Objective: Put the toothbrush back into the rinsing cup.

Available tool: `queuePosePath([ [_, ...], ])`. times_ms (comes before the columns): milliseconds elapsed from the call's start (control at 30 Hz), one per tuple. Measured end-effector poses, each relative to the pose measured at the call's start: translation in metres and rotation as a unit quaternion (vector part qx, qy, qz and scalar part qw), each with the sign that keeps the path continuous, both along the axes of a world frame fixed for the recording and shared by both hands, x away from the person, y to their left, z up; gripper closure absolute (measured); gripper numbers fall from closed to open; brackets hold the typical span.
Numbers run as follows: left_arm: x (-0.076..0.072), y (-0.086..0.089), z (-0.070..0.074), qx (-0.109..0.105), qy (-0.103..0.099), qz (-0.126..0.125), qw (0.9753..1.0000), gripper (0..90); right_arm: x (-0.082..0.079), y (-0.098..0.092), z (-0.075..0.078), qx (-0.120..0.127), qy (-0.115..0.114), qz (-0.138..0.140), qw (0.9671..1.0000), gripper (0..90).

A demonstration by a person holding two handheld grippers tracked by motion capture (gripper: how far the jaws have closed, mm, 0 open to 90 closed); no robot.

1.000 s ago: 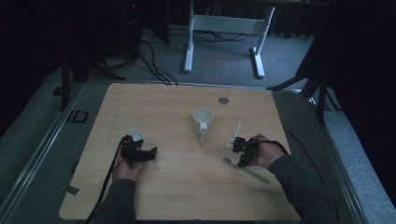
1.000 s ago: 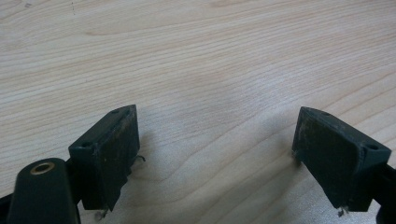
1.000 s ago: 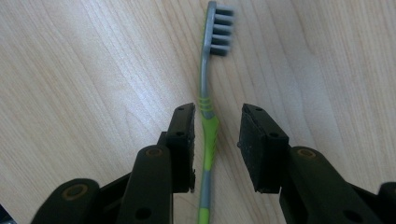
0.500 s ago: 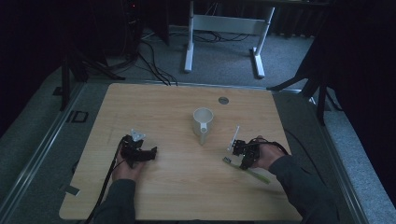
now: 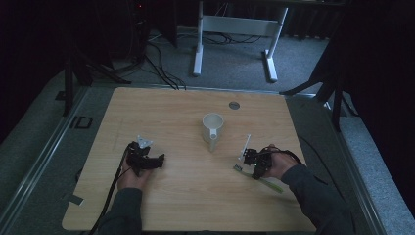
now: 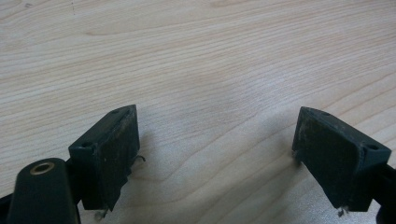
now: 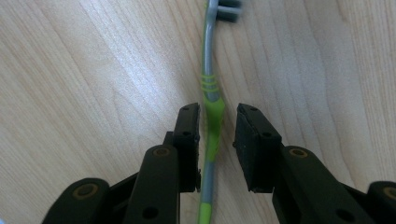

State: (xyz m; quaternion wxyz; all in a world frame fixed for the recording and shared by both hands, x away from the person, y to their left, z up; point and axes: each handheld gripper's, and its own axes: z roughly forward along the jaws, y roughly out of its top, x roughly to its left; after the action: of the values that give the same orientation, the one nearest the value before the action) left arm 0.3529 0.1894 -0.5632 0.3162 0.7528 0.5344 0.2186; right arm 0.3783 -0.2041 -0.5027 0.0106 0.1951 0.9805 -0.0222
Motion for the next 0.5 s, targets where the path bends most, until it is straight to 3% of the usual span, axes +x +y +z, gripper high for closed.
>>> queuePosePath([
  [500, 0.0001, 0.0001, 0.0, 0.0, 0.0, -0.001, 1.0, 15.2, 0.0013, -0.0007, -0.0084, -0.003, 0.005, -0.003, 1.0, 70.7],
])
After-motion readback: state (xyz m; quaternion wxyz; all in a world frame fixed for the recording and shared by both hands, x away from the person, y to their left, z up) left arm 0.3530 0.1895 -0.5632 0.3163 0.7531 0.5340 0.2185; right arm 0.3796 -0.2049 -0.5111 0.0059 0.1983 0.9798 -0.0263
